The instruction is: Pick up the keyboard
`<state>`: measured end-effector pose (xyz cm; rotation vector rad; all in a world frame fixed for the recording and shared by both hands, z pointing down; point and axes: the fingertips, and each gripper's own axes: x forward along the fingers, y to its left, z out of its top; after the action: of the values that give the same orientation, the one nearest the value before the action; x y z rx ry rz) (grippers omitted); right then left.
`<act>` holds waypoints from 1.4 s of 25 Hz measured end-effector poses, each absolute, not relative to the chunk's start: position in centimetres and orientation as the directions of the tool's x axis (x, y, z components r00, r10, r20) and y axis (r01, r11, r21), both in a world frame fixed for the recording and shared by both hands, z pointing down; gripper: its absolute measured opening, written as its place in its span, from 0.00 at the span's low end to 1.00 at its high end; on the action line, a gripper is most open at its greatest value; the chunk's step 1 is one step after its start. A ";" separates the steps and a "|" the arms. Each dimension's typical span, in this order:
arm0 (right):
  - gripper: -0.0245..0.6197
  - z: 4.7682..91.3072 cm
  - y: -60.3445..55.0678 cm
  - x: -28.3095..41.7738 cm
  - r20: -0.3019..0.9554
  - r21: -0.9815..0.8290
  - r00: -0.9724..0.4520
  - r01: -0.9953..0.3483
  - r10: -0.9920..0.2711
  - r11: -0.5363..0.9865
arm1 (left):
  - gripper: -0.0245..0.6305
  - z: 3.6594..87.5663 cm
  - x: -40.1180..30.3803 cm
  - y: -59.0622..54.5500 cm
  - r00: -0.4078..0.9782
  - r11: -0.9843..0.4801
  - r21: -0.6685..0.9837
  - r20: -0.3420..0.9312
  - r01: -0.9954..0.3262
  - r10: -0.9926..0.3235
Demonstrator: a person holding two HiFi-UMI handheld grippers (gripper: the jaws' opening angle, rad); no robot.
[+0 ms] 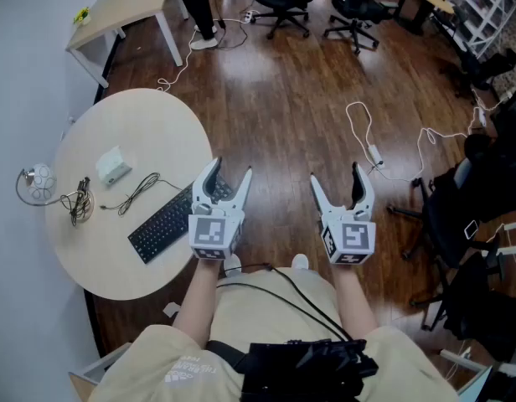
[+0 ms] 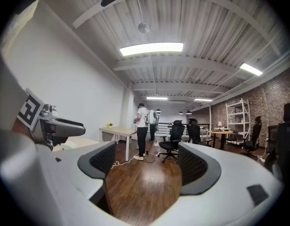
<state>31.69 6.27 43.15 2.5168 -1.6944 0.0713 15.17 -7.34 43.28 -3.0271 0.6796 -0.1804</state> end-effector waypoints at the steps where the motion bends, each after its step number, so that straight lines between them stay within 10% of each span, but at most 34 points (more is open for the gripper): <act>1: 0.70 43.2 5.6 31.2 0.098 0.063 0.364 -0.931 -0.926 -0.359 | 0.42 43.5 14.4 -7.9 0.891 -0.898 -0.055 0.114 -0.436 -0.440; 22: 0.70 48.1 -11.6 10.1 0.202 0.016 -0.222 -0.973 -0.954 0.229 | 0.42 49.4 -13.2 -13.8 0.465 -0.484 -0.020 0.246 -0.875 -0.850; 35: 0.70 58.2 -16.1 3.7 0.400 -0.040 -0.363 -0.924 -0.842 0.379 | 0.44 60.4 -22.9 -14.0 0.347 -0.373 0.051 0.499 -0.926 -0.794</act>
<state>3.69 -16.10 58.21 1.5486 -2.3301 0.3719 -22.85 -13.99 60.44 -2.8309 1.8839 -0.7057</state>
